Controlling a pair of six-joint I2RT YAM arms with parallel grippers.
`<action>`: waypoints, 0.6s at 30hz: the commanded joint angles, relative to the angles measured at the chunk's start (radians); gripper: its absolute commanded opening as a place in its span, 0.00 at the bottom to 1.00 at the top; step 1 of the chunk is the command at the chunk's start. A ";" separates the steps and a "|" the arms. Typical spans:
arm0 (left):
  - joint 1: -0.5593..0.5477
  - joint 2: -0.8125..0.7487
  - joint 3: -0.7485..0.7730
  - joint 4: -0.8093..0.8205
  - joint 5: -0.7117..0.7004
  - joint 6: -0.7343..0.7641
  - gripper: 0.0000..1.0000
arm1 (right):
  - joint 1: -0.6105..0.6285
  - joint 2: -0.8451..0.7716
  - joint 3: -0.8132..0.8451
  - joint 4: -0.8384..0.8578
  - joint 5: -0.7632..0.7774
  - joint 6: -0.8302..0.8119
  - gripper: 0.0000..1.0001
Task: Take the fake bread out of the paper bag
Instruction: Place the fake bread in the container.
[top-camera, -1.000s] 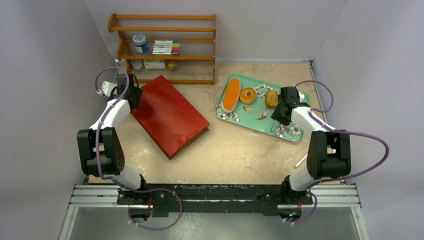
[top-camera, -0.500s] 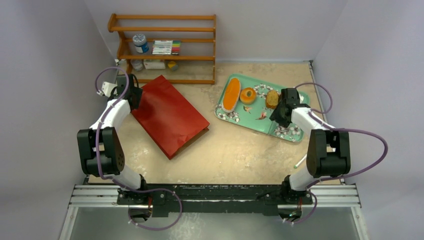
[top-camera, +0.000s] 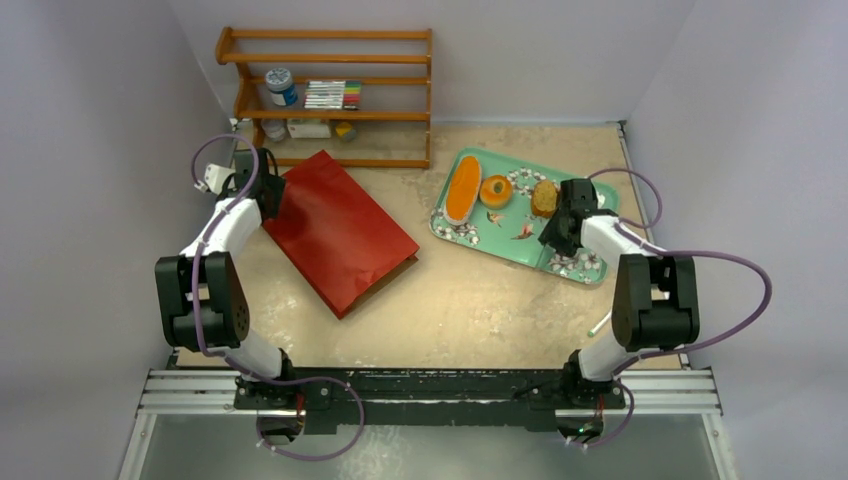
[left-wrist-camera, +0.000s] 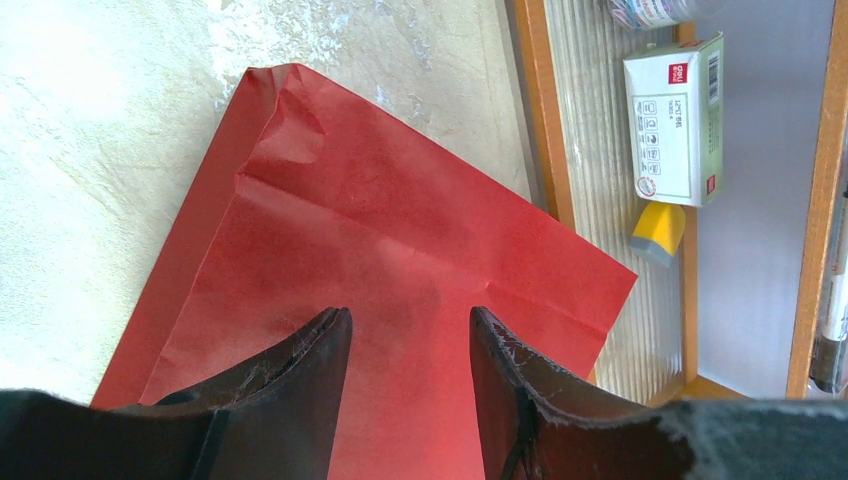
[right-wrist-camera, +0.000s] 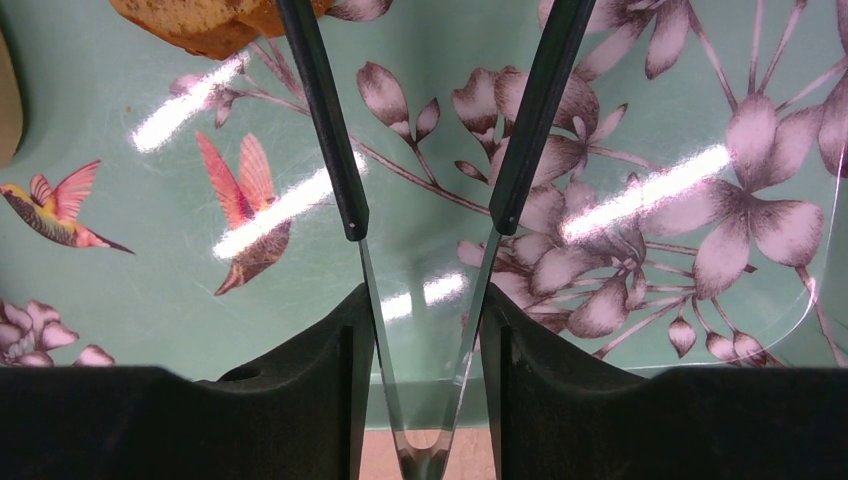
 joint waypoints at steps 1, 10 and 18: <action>0.001 -0.006 0.045 0.025 -0.021 -0.002 0.47 | -0.006 -0.013 0.003 0.014 -0.010 -0.002 0.42; 0.002 -0.004 0.052 0.021 -0.024 0.002 0.47 | -0.006 -0.172 0.006 0.007 -0.085 0.042 0.38; 0.002 -0.010 0.051 0.015 -0.026 0.002 0.47 | -0.006 -0.224 -0.016 -0.007 -0.143 0.081 0.42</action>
